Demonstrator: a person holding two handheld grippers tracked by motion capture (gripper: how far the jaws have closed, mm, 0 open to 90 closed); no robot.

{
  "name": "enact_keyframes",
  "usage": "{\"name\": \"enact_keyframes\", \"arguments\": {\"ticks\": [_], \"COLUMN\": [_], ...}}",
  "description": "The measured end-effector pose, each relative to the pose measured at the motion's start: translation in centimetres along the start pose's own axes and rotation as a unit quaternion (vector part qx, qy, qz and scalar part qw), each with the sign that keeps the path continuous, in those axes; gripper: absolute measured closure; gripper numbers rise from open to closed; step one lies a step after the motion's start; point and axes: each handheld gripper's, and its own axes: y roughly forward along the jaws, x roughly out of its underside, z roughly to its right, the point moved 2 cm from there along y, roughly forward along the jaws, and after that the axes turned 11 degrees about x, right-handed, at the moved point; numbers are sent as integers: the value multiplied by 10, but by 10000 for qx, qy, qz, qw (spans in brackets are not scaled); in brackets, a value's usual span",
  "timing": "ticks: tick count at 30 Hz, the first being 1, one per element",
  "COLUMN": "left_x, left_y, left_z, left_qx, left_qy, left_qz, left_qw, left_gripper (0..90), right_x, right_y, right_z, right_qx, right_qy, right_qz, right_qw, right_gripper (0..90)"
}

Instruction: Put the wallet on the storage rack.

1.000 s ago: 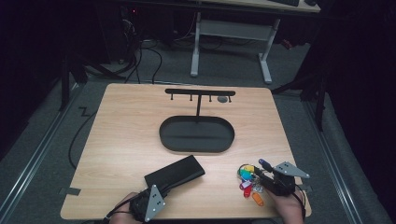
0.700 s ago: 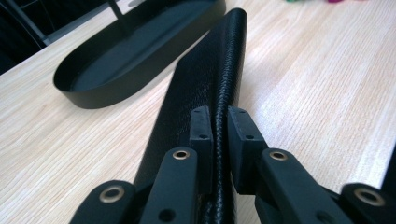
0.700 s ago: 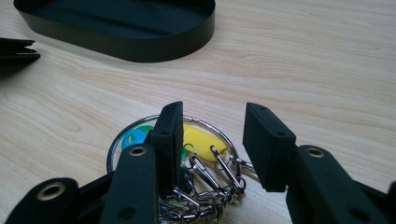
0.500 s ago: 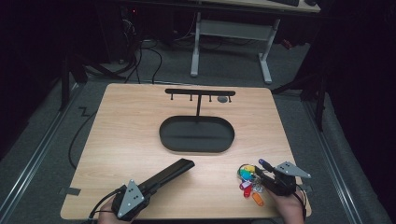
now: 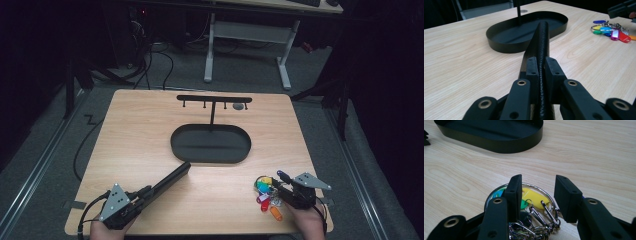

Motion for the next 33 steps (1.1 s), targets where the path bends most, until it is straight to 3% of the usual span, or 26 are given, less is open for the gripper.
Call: {"name": "enact_keyframes", "arguments": {"ticks": [5, 17, 33], "left_x": [1, 5, 7], "left_y": [-1, -2, -3], "left_z": [-5, -14, -16], "left_qx": [57, 44, -7], "left_qy": [-131, -233, -230], "left_qz": [59, 166, 197], "left_qw": [9999, 9996, 9995], "left_gripper": [814, 786, 727], "right_x": [1, 2, 3], "right_y": [0, 1, 3], "right_z": [1, 0, 1], "right_qx": [-8, -35, -86], "right_qy": [-18, -28, -22], "right_qz": [-19, -37, -90], "right_qw": [10000, 10000, 9999], "right_gripper": [591, 591, 585]}}
